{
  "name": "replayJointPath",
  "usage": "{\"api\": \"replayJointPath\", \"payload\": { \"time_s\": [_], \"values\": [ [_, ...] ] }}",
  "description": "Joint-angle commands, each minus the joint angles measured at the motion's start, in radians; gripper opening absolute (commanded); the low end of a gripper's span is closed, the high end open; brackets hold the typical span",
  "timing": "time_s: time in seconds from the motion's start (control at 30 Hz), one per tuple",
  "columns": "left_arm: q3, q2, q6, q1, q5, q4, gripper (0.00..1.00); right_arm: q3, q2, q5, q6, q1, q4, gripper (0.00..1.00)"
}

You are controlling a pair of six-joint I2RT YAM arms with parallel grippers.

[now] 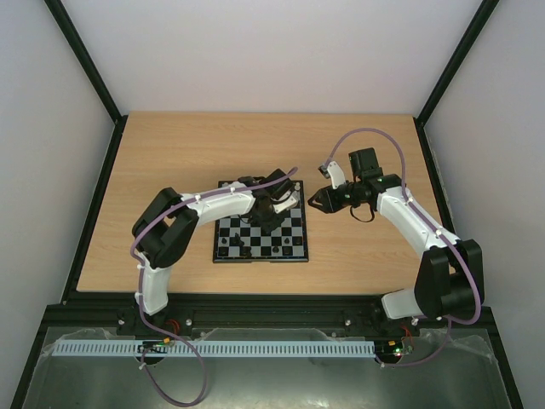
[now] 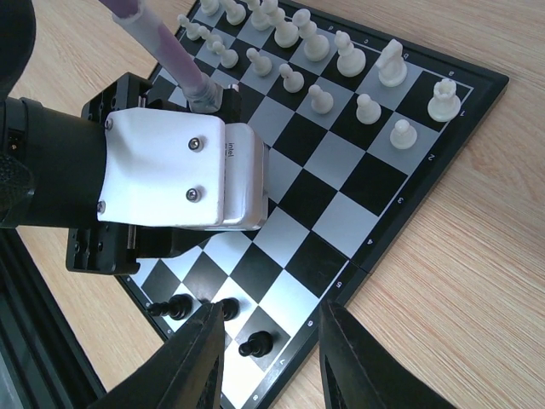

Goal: Set up the chess pieces on the board

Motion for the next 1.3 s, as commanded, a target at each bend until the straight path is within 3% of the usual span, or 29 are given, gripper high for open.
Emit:
{"api": "replayJointPath", "payload": {
  "time_s": [0.0,0.13,0.4,0.67,0.87,1.13,1.27],
  "values": [
    [0.0,0.017,-0.008,0.0,-0.016,-0.06,0.38,-0.012,0.003,-0.027,-0.013,-0.006,-0.014,0.33],
    [-0.008,0.005,-0.007,-0.009,-0.013,-0.07,0.37,-0.012,0.009,-0.029,-0.014,-0.006,-0.016,0.33],
    [-0.009,0.026,-0.015,-0.014,-0.02,-0.071,0.24,-0.01,0.015,-0.031,-0.016,-0.006,-0.017,0.33],
    [0.006,0.035,-0.071,-0.014,0.039,0.038,0.11,-0.01,0.017,-0.028,-0.016,-0.006,-0.018,0.33],
    [-0.11,-0.066,-0.127,-0.014,0.072,0.262,0.08,-0.012,0.015,-0.03,-0.005,-0.006,-0.01,0.33],
    [-0.426,-0.254,-0.241,-0.015,0.174,0.799,0.09,-0.022,0.02,-0.032,0.006,-0.007,0.004,0.33],
    [-0.491,-0.276,-0.246,-0.016,0.202,0.925,0.09,-0.021,0.043,-0.028,0.01,-0.006,0.007,0.33]
  ]
}}
